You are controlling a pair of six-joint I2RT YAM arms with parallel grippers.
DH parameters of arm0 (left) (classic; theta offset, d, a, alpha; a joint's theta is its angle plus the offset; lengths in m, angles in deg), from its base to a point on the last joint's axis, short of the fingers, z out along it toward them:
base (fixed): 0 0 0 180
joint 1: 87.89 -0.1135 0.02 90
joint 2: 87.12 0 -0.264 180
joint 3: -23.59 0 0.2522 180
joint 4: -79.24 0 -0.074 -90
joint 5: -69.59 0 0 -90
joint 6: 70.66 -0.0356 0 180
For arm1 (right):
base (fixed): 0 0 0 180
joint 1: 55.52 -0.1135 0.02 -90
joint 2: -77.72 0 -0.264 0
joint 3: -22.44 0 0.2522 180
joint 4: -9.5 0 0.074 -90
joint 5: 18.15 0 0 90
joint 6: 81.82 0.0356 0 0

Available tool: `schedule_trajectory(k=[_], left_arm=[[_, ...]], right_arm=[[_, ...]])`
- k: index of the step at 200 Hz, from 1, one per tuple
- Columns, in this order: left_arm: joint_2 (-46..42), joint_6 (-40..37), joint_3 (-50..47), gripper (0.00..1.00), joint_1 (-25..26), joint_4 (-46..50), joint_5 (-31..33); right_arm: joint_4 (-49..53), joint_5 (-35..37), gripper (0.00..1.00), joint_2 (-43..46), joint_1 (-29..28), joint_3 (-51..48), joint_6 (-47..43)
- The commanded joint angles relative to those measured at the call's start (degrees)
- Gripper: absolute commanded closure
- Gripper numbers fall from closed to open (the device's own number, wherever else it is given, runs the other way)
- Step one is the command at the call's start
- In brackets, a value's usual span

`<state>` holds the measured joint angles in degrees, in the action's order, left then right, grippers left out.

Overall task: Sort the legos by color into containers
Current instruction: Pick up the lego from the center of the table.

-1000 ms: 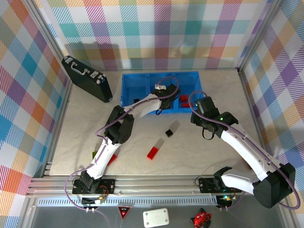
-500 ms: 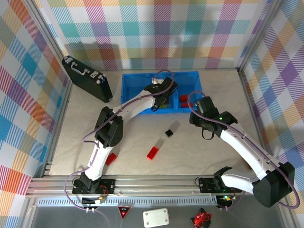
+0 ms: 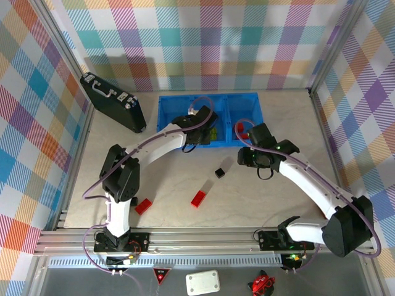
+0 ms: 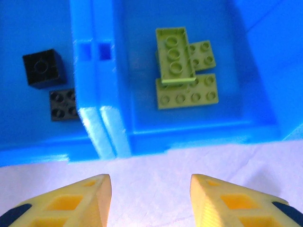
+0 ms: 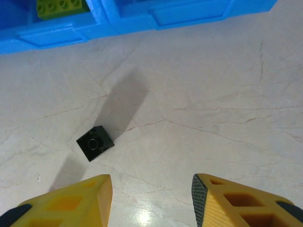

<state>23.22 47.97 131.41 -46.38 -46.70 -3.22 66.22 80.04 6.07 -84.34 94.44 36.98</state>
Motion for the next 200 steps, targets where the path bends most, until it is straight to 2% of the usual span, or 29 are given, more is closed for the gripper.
schedule_trajectory(k=[1,39,77,95,156,200], left_arm=[[-5.6,-1.8,-4.6,0.52,-1.3,0.0,-2.0],[-11.8,-2.0,-12.5,0.52,-2.1,0.0,-4.6],[-14.4,-1.5,-17.4,0.52,-2.1,0.0,-10.8],[-13.8,-0.5,-18.2,0.50,-1.6,-1.0,-14.1],[-6.2,-1.0,-13.6,0.48,2.5,-1.5,-16.8],[0.0,-11.0,-10.0,0.47,3.9,-4.5,-24.2]], right_arm=[[0.6,-3.6,0.50,-1.3,0.3,2.0,-1.3],[0.4,-5.8,0.50,-3.6,0.2,2.1,-1.1],[0.8,-6.2,0.51,-5.2,-0.2,2.6,-1.1],[1.0,-4.9,0.51,-4.9,-0.2,2.5,-0.5],[3.2,1.1,0.49,-1.7,0.0,3.2,2.4],[4.2,4.6,0.49,5.0,1.2,1.6,3.1]])
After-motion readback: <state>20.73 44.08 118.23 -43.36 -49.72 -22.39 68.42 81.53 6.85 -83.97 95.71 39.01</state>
